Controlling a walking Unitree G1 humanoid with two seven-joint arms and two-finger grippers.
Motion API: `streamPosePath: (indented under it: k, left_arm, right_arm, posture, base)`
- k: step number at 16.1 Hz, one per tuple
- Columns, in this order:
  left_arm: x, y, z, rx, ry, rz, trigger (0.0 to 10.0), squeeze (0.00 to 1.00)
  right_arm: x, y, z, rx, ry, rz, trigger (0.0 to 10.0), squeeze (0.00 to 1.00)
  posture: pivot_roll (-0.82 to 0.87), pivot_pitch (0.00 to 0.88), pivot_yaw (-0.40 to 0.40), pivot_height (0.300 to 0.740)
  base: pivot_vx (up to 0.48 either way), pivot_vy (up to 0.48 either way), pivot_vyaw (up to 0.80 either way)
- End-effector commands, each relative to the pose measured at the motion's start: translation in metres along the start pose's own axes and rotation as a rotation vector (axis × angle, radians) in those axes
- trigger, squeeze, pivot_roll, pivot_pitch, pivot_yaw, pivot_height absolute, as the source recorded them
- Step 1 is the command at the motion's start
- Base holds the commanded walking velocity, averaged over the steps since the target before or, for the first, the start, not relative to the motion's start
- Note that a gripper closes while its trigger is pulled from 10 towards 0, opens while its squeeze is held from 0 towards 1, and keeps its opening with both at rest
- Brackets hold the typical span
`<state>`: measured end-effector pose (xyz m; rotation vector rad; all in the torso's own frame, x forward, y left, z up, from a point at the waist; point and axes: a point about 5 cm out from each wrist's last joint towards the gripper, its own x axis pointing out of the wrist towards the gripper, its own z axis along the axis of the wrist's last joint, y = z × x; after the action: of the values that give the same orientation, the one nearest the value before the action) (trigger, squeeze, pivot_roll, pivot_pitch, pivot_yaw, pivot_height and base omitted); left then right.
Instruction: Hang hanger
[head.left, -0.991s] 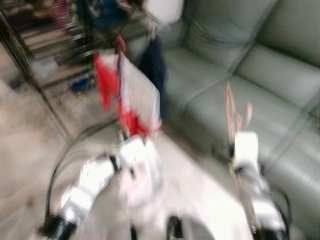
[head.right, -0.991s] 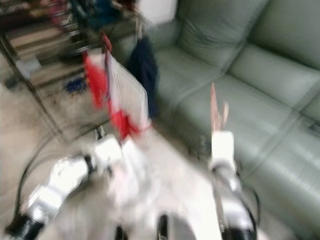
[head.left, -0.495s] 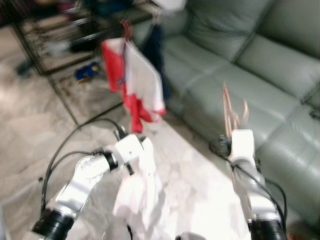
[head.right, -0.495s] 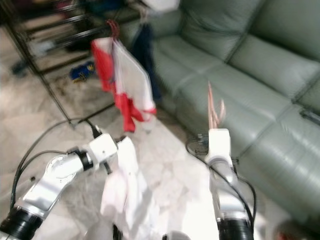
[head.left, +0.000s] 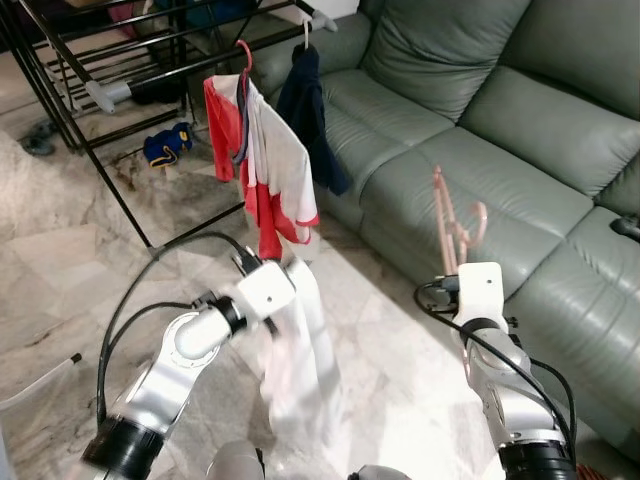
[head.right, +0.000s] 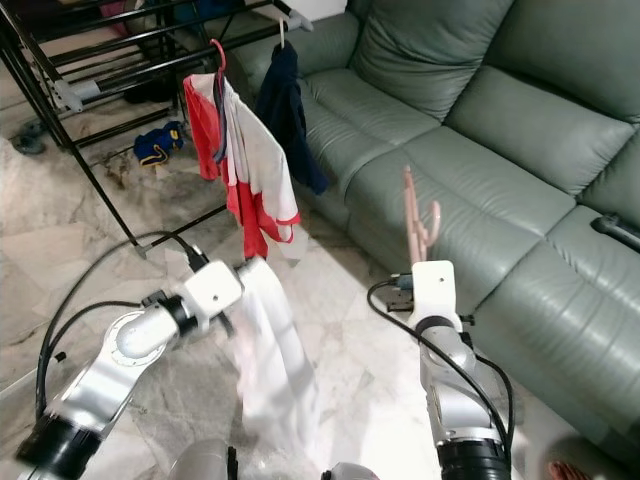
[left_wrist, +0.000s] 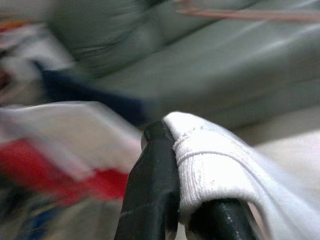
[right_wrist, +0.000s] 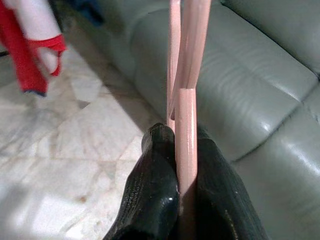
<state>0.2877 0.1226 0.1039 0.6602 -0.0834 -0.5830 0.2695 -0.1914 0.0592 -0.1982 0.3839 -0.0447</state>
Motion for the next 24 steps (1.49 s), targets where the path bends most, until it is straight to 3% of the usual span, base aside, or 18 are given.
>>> streamPosePath:
  k: [1,3,5,7,8,9,10,11,12,13,14,16,17,18,19,20,22,24]
  left_arm:
    - [0.008,0.04,0.008,0.02,-0.001,0.266,10.0,0.0]
    - [0.028,0.071,0.004,-0.236,0.125,0.531,10.0,0.0]
    - [0.043,0.074,-0.002,-0.511,0.235,0.654,10.0,0.0]
    - [0.061,0.051,-0.001,-0.725,0.313,0.554,10.0,0.0]
    - [0.069,0.036,0.007,-0.71,0.29,0.369,10.0,0.0]
    - [0.073,0.022,0.016,-0.653,0.24,0.193,10.0,0.0]
    - [0.07,-0.001,0.03,-0.533,0.138,-0.114,10.0,0.0]
    - [0.058,-0.013,0.027,-0.374,0.137,-0.319,10.0,0.0]
    - [0.049,-0.017,0.015,-0.241,0.19,-0.42,10.0,0.0]
    - [0.035,-0.016,-0.01,-0.003,0.301,-0.556,10.0,0.0]
    - [0.029,-0.011,-0.024,0.108,0.364,-0.582,10.0,0.0]
    - [0.029,-0.011,-0.024,0.108,0.364,-0.582,10.0,0.0]
    - [0.046,0.034,-0.03,0.333,0.398,-0.247,10.0,0.0]
    - [0.061,0.075,0.0,0.352,0.27,0.077,10.0,0.0]
    - [0.063,0.079,0.006,0.312,0.241,0.102,10.0,0.0]
    - [0.066,0.087,0.016,0.369,0.191,0.176,10.0,0.0]
    - [0.068,0.089,0.015,0.461,0.195,0.179,10.0,0.0]
    - [0.06,0.098,-0.009,0.592,0.305,0.134,10.0,0.0]
  right_arm:
    - [0.0,-0.003,0.002,-0.028,-0.015,0.019,10.0,0.0]
    - [0.007,-0.012,0.006,-0.019,-0.015,-0.02,10.0,0.0]
    - [0.01,-0.009,0.011,-0.002,-0.032,-0.033,10.0,0.0]
    - [0.007,-0.005,0.009,0.004,-0.03,-0.03,10.0,0.0]
    - [0.005,-0.003,0.006,0.01,-0.021,-0.028,10.0,0.0]
    - [0.003,-0.003,0.004,0.013,-0.015,-0.026,10.0,0.0]
    - [0.001,-0.002,-0.001,0.019,-0.001,-0.023,10.0,0.0]
    - [-0.001,-0.002,-0.005,0.021,0.01,-0.022,10.0,0.0]
    - [-0.001,-0.002,-0.006,0.023,0.014,-0.021,10.0,0.0]
    - [0.001,-0.001,-0.006,0.026,0.019,-0.017,10.0,0.0]
    - [0.002,0.0,-0.006,0.027,0.019,-0.014,10.0,0.0]
    - [0.002,0.0,-0.006,0.027,0.019,-0.014,10.0,0.0]
    - [0.005,0.002,-0.002,0.024,0.012,-0.005,10.0,0.0]
    - [0.007,0.004,0.0,0.022,0.008,0.003,10.0,0.0]
    - [0.007,0.004,0.0,0.022,0.009,0.004,10.0,0.0]
    - [0.008,0.007,0.0,0.016,0.007,0.016,10.0,0.0]
    - [0.008,0.009,0.001,0.01,0.005,0.023,10.0,0.0]
    - [0.009,0.01,0.0,0.012,0.005,0.022,10.0,0.0]
  posture:
    - [0.01,0.021,-0.023,0.74]
    - [0.02,0.012,-0.03,0.74]
    - [0.0,0.004,-0.017,0.74]
    - [0.0,0.001,-0.009,0.74]
    - [-0.01,0.003,-0.005,0.74]
    - [-0.01,0.004,-0.002,0.74]
    - [-0.01,0.006,-0.001,0.74]
    - [-0.01,0.006,-0.001,0.74]
    - [0.0,0.01,0.0,0.74]
    - [0.0,0.01,-0.001,0.74]
    - [0.0,0.01,-0.001,0.74]
    - [0.0,0.01,-0.001,0.74]
    - [0.0,0.006,-0.003,0.74]
    - [0.0,0.004,-0.004,0.74]
    - [0.0,0.004,-0.004,0.74]
    - [0.0,0.001,-0.003,0.74]
    - [0.0,0.0,-0.001,0.74]
    - [0.0,0.0,0.006,0.74]
  base:
    - [0.0,0.0,0.0]
    - [0.0,0.0,0.0]
    - [0.0,0.0,0.0]
    - [0.0,0.0,0.0]
    - [0.0,0.0,0.0]
    - [0.0,0.0,0.0]
    - [0.0,0.0,0.0]
    - [0.0,0.0,0.0]
    - [0.0,0.0,0.0]
    - [0.0,0.0,0.0]
    - [0.0,0.0,0.0]
    - [0.0,0.0,0.0]
    - [0.0,0.0,0.0]
    - [0.0,0.0,0.0]
    - [0.0,0.0,0.0]
    - [0.0,0.0,0.0]
    - [0.0,0.0,0.0]
    - [0.0,0.0,0.0]
